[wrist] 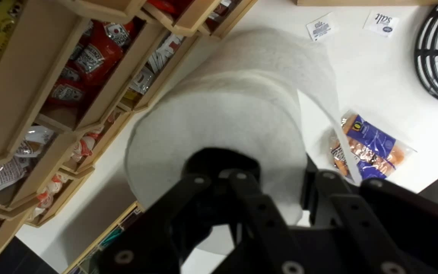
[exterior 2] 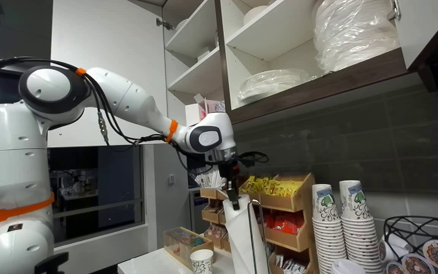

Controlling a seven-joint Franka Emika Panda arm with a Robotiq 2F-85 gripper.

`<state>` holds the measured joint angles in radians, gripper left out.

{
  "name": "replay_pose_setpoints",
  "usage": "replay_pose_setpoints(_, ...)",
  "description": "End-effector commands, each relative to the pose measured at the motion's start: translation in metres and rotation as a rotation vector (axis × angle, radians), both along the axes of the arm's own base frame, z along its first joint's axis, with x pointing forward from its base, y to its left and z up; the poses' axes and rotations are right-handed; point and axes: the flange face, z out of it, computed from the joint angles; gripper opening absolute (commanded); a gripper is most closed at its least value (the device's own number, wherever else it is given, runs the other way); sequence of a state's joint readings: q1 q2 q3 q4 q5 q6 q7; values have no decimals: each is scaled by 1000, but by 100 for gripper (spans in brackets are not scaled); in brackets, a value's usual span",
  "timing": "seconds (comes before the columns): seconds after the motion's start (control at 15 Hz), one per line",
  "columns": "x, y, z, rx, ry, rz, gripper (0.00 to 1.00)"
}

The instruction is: Turn the paper towel to the left

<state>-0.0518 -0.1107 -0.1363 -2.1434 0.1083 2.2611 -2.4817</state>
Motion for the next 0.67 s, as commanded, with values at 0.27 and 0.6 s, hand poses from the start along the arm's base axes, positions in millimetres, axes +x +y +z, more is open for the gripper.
replay_pose_setpoints(0.27,-7,-4,7,-15,-43,200,6)
replay_pose_setpoints(0.6,-7,43,3,-19,-25,309,6)
